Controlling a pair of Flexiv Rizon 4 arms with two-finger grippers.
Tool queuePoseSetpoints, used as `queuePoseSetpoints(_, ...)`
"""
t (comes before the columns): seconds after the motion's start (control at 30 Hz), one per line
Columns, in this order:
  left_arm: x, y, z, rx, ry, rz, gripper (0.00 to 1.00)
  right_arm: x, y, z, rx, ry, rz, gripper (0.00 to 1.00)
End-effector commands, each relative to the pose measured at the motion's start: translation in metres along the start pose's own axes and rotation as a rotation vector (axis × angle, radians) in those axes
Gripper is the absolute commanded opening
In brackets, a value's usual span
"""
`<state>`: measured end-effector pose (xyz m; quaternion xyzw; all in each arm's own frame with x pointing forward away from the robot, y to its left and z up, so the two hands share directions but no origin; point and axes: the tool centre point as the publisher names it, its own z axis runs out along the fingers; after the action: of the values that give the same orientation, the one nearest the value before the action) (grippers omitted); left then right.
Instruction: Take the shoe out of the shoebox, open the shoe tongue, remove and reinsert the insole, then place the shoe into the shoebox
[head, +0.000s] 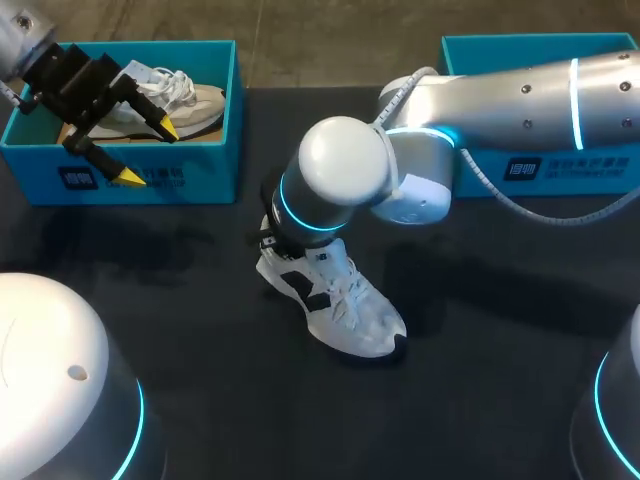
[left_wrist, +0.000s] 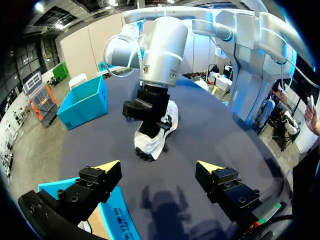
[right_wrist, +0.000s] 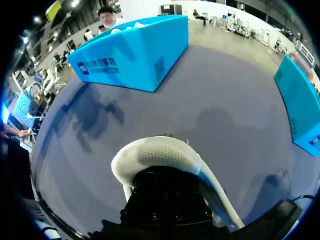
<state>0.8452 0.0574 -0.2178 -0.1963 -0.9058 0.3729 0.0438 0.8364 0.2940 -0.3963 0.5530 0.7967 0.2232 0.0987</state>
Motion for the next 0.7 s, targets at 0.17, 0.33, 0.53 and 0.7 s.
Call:
queuePoseSetpoints(0.17, 0.000, 0.000, 0.000, -0.002, 0.003, 0.000, 1.00, 0.001, 0.002, -0.001, 0.101, -0.043, -0.038, 0.00)
queuePoseSetpoints(0.33, 0.000, 0.000, 0.000, -0.002, 0.003, 0.000, 1.00, -0.003, -0.002, -0.004, 0.182, -0.068, -0.068, 0.00)
queuePoseSetpoints(0.53, 0.000, 0.000, 0.000, -0.002, 0.003, 0.000, 1.00, -0.007, -0.014, -0.010, 0.268, -0.089, -0.085, 0.00)
queuePoseSetpoints(0.7, 0.000, 0.000, 0.000, -0.002, 0.003, 0.000, 1.00, -0.011, -0.024, -0.013, 0.317, -0.099, -0.085, 0.00)
